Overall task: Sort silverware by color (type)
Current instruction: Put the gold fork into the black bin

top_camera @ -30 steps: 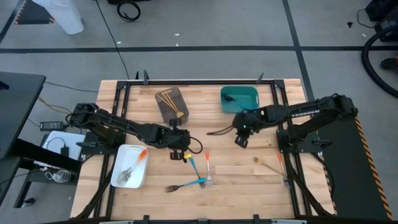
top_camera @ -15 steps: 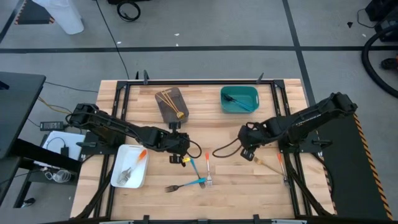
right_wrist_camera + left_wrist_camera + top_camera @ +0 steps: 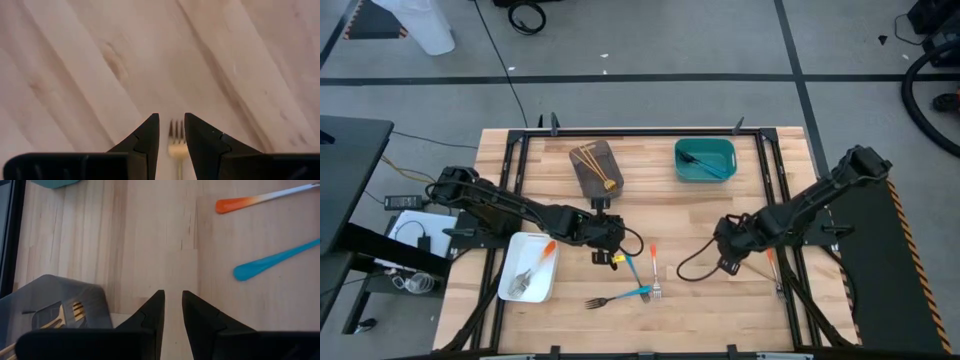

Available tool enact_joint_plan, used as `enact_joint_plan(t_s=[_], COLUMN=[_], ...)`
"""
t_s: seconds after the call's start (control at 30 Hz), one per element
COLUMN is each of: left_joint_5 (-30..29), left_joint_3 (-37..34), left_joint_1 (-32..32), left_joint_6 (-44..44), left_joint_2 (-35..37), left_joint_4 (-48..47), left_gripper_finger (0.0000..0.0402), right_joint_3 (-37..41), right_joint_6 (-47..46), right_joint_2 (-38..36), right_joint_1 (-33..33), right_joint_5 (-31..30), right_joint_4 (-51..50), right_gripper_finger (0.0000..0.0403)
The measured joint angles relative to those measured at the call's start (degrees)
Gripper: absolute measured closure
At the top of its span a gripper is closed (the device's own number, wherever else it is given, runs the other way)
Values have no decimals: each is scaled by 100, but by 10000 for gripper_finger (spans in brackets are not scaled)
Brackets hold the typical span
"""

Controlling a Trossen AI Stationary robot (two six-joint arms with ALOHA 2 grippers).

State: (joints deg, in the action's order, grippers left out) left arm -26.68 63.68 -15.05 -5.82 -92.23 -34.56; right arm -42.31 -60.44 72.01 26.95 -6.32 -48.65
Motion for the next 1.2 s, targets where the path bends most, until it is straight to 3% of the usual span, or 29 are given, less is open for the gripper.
enact_joint_plan(t_s=[0.5, 0.93, 1.2], left_joint_5=[0, 0, 0], left_joint_3=[-1, 0, 0], left_joint_1=[0, -28, -26], left_joint_6=[-147, -268, -267], left_joint_2=[0, 0, 0], left_joint_4=[-87, -86, -84], left_gripper_finger=[327, 327, 327], right_joint_3=[5, 599, 914], right_joint_6=[-1232, -2084, -2203], right_joint_2=[1, 4, 4], right_joint_1=[932, 1393, 1547], right_joint_5=[-157, -116, -107], right_joint_4=[-61, 24, 565], right_gripper_finger=[248, 245, 245])
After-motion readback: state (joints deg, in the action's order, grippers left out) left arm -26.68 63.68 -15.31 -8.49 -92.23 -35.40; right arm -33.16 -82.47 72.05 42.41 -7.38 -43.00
